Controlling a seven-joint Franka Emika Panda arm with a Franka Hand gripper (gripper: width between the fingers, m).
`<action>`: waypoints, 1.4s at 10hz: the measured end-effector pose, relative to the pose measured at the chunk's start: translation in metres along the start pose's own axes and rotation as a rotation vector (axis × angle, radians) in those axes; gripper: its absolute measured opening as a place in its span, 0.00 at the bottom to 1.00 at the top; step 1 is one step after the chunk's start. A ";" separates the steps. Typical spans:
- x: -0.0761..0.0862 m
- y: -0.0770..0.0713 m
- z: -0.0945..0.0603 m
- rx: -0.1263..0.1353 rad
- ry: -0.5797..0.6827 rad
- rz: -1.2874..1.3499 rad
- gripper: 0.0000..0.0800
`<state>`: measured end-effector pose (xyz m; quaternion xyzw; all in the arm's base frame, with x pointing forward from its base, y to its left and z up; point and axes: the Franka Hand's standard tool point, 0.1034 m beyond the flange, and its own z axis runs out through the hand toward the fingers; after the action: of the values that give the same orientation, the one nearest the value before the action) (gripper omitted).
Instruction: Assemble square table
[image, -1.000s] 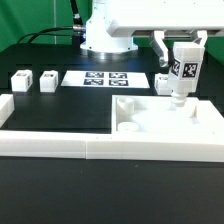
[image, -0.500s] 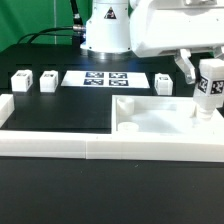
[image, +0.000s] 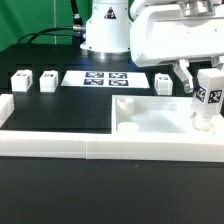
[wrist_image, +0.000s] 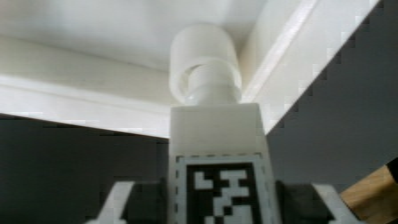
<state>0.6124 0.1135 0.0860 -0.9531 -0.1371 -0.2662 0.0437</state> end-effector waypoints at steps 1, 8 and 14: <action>0.001 0.000 0.002 0.000 0.003 0.001 0.36; -0.001 0.001 0.012 -0.004 0.023 0.004 0.36; -0.001 0.001 0.013 -0.005 0.025 0.004 0.78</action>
Offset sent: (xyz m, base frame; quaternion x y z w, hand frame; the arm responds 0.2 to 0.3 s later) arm 0.0121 0.0062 -0.0117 -0.0030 0.0073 0.0071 0.9999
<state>0.6183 0.1144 0.0749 -0.9502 -0.1339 -0.2781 0.0437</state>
